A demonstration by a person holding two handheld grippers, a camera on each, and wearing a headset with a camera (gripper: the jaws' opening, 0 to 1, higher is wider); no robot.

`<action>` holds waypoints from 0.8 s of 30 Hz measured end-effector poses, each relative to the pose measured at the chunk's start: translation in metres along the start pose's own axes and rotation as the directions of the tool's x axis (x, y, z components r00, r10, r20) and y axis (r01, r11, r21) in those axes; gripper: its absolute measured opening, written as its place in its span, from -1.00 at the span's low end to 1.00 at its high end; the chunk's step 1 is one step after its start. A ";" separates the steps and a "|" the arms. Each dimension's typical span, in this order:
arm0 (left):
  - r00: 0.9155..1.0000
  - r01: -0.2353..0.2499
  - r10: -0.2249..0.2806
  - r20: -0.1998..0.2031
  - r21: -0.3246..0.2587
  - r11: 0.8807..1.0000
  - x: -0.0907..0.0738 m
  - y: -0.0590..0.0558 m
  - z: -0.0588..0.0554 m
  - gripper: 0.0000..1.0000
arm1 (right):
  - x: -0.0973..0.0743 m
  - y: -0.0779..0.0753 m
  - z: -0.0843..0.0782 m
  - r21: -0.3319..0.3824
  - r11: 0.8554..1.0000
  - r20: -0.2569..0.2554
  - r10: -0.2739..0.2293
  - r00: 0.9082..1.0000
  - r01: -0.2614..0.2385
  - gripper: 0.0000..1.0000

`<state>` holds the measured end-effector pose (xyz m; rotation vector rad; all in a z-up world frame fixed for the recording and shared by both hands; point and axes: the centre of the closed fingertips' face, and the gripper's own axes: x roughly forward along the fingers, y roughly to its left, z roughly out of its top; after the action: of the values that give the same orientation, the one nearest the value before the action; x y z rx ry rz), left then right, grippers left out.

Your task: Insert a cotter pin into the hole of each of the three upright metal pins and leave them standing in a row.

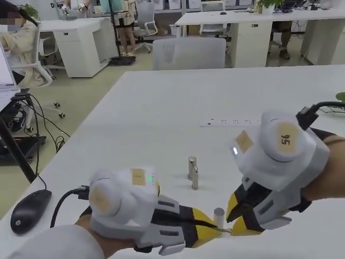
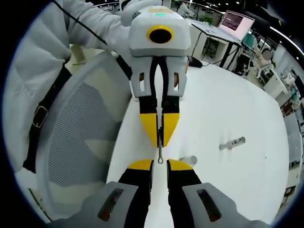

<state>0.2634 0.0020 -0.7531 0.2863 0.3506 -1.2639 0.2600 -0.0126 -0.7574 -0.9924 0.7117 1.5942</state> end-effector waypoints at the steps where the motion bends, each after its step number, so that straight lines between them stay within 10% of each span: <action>1: 1.000 0.001 -0.001 -0.002 0.005 1.000 0.000 0.000 0.000 -1.00 | 0.000 0.001 -0.001 0.010 1.000 0.001 0.007 1.000 -0.007 -0.75; 10: 0.999 0.054 -0.054 0.008 0.042 0.998 -0.002 -0.013 0.003 -1.00 | -0.002 0.010 -0.006 0.092 0.992 0.055 0.087 0.995 -0.092 -0.74; 19: 0.993 0.120 -0.121 0.003 0.109 0.987 0.001 -0.030 0.006 -1.00 | -0.005 0.032 0.002 0.133 0.946 0.133 0.280 0.951 -0.297 -0.72; 24: 0.990 0.136 -0.139 0.011 0.115 0.984 0.001 -0.034 0.008 -1.00 | 0.000 0.034 -0.001 0.133 0.935 0.129 0.313 0.941 -0.329 -0.72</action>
<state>0.2320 -0.0114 -0.7467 0.3519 0.2866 -1.4244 0.2273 -0.0222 -0.7597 -0.6969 0.9446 1.8285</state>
